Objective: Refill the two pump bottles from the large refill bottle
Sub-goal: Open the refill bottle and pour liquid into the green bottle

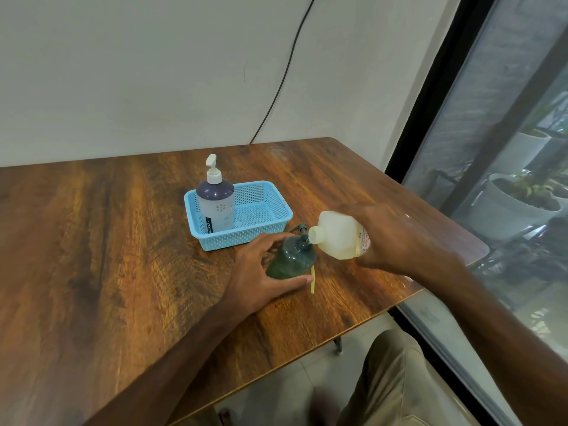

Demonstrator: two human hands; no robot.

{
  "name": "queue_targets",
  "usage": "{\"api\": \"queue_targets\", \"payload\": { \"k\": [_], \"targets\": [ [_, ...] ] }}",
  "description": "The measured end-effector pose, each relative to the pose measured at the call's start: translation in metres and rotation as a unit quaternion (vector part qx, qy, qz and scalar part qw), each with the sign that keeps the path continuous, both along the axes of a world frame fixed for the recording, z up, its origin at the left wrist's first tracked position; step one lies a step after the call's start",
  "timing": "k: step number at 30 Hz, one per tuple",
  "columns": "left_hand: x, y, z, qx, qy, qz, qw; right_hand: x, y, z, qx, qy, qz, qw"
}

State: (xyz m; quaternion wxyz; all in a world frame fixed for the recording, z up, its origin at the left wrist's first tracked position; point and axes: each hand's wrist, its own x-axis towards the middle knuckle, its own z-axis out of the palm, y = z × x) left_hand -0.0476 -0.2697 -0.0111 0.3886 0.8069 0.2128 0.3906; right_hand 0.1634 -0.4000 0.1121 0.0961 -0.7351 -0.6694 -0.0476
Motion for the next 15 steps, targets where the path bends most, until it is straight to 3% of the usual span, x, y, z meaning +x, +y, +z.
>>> {"api": "queue_targets", "payload": {
  "k": [15],
  "targets": [
    [-0.0002, 0.0009, 0.0000, -0.001, -0.015, -0.011, 1.000, 0.0018, 0.0025, -0.0001, 0.010, 0.007, 0.018, 1.000]
  ]
}}
